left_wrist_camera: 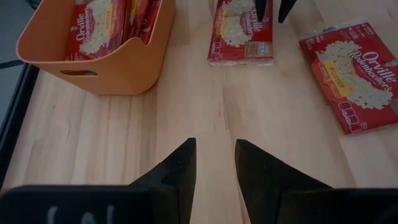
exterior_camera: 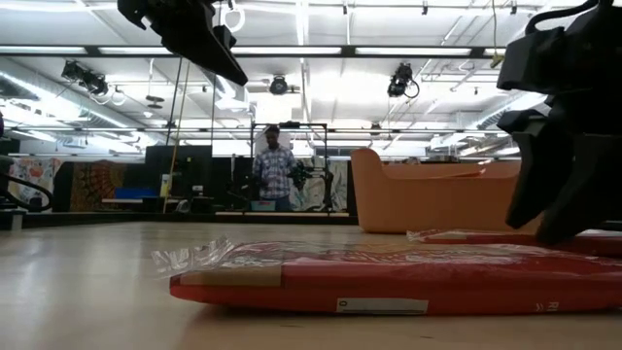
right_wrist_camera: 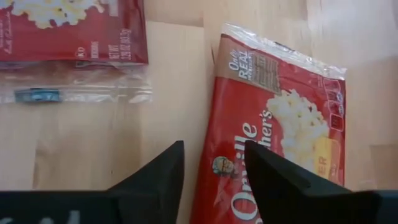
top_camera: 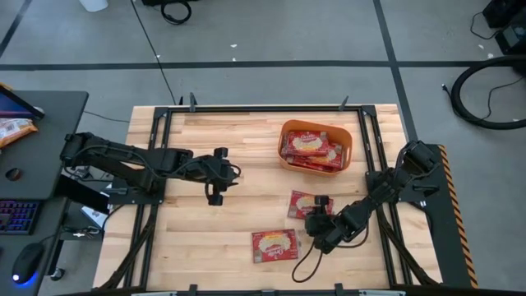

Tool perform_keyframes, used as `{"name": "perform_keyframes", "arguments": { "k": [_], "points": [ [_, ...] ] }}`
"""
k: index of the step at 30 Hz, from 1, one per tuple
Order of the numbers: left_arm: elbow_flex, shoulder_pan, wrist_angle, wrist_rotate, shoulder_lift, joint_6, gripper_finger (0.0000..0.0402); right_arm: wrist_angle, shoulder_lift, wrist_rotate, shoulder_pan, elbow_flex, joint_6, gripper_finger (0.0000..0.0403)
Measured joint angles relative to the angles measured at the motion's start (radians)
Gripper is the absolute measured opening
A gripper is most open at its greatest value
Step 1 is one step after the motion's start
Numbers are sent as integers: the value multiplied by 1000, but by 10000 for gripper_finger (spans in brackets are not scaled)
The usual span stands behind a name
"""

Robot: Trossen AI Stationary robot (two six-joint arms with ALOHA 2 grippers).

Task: Sort popcorn bags into baskets
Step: Put the popcorn bag into the orange bin

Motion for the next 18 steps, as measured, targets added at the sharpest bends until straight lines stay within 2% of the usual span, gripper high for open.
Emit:
{"name": "perform_keyframes", "arguments": {
  "k": [6, 18],
  "points": [
    [0, 0, 2, 0, 0, 0, 116, -9, 0, 30, 11, 0, -24, 197],
    [0, 0, 1, 0, 0, -4, 116, -25, 0, 25, 15, -31, -1, 170]
  ]
}}
